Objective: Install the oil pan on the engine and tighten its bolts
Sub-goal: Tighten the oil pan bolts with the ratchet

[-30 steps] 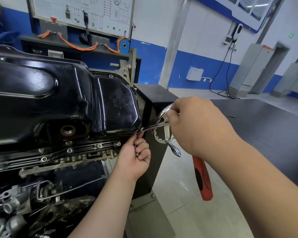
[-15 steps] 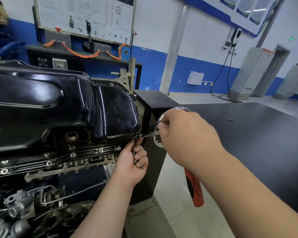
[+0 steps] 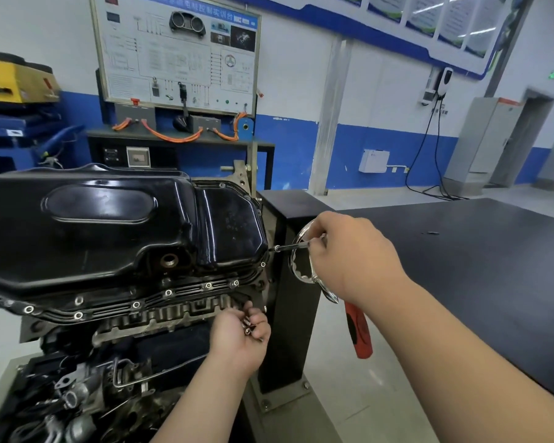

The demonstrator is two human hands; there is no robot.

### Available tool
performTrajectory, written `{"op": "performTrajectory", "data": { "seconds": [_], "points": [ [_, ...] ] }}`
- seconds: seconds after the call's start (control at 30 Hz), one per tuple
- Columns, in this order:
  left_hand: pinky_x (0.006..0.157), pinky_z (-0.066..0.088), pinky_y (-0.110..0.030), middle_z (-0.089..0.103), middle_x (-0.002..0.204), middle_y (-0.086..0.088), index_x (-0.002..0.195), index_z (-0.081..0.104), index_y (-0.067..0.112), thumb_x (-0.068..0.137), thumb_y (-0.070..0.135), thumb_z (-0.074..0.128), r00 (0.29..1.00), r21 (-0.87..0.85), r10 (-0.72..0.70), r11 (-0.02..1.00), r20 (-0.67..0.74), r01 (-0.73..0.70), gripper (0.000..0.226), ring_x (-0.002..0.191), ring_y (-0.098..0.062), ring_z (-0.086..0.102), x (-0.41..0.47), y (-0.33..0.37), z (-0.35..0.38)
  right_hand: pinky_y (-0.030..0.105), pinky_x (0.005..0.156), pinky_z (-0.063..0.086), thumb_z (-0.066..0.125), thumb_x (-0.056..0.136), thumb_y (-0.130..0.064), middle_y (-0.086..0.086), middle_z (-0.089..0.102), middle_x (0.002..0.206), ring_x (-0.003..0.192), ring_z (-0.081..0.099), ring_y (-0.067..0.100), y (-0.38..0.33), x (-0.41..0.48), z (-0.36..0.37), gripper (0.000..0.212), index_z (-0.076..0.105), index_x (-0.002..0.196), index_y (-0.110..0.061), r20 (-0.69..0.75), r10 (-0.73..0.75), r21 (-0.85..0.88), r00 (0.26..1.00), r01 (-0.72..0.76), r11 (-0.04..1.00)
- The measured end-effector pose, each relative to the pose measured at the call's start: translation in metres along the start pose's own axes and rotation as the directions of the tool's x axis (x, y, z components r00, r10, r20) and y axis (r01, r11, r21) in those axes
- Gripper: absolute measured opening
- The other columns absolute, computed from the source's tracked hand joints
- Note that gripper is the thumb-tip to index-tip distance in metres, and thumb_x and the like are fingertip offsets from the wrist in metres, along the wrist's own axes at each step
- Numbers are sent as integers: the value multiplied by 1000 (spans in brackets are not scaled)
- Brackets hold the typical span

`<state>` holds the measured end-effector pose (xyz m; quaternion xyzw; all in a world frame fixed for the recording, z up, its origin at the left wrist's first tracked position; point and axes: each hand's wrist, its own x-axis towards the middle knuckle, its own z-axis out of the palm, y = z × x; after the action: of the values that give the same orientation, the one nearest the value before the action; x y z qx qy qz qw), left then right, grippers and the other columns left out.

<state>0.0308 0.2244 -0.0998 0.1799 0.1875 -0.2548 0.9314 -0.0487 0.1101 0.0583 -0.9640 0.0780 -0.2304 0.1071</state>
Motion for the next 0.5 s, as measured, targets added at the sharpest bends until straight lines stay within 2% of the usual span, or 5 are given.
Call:
{"op": "performTrajectory", "data": {
  "seconds": [0.13,0.2,0.27,0.4,0.5],
  "points": [
    [29,24,-15,41,53,-3,78,46,7,89,5,27,996,96,-84,992,40,80,21,35,-10,35,-26,-2,25,28,57,44,47,90,-29,-14,54,74,66,53,9,3,-3,-19,9,51,87,-36,-42,11,78,999,-7,997],
    [28,24,-15,43,61,-3,80,46,7,90,0,26,989,211,-108,974,99,85,23,34,-8,36,-41,3,50,26,54,43,47,90,-28,-15,54,75,63,54,8,2,-1,-30,11,51,85,-37,-53,7,121,999,0,993],
    [29,22,-14,47,67,-2,83,48,7,92,-2,28,982,363,-98,931,163,33,24,35,-5,36,-55,16,80,25,52,42,48,90,-26,-17,53,76,62,54,6,1,4,-41,13,51,85,-38,-78,0,159,997,12,987],
    [30,19,-12,55,69,-1,98,53,3,100,5,32,970,645,-33,752,240,-134,21,36,-2,35,-72,59,138,23,49,40,50,90,-27,-16,53,72,60,55,5,-6,24,-59,12,54,86,-37,-125,24,217,992,4,976],
    [28,20,-12,62,76,-3,100,52,1,101,7,36,963,785,15,577,268,-227,18,35,-1,35,-70,93,174,21,45,37,51,90,-28,-19,53,72,55,56,5,-13,45,-64,10,56,86,-35,-144,49,265,988,-9,964]
  ]
}}
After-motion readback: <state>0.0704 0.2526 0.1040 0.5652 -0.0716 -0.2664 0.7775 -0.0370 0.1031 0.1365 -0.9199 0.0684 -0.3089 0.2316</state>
